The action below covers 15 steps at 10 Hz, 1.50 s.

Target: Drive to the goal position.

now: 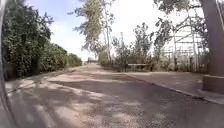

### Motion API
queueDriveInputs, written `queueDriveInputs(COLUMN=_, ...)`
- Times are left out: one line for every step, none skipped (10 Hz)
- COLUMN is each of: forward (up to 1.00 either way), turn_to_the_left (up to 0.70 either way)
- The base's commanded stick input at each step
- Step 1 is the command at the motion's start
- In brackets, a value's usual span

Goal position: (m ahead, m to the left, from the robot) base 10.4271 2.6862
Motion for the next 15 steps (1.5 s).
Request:
queueDriveInputs(forward=0.70, turn_to_the_left=0.00)
queueDriveInputs(forward=0.70, turn_to_the_left=-0.18)
queueDriveInputs(forward=0.70, turn_to_the_left=-0.27)
queueDriveInputs(forward=0.70, turn_to_the_left=-0.32)
queueDriveInputs(forward=0.70, turn_to_the_left=-0.34)
queueDriveInputs(forward=0.70, turn_to_the_left=-0.34)
queueDriveInputs(forward=0.70, turn_to_the_left=-0.34)
queueDriveInputs(forward=0.70, turn_to_the_left=-0.34)
queueDriveInputs(forward=0.70, turn_to_the_left=-0.34)
queueDriveInputs(forward=0.70, turn_to_the_left=-0.34)
queueDriveInputs(forward=0.70, turn_to_the_left=-0.34)
queueDriveInputs(forward=0.70, turn_to_the_left=-0.34)
queueDriveInputs(forward=0.70, turn_to_the_left=0.00)
queueDriveInputs(forward=0.70, turn_to_the_left=0.00)
queueDriveInputs(forward=0.70, turn_to_the_left=0.00)
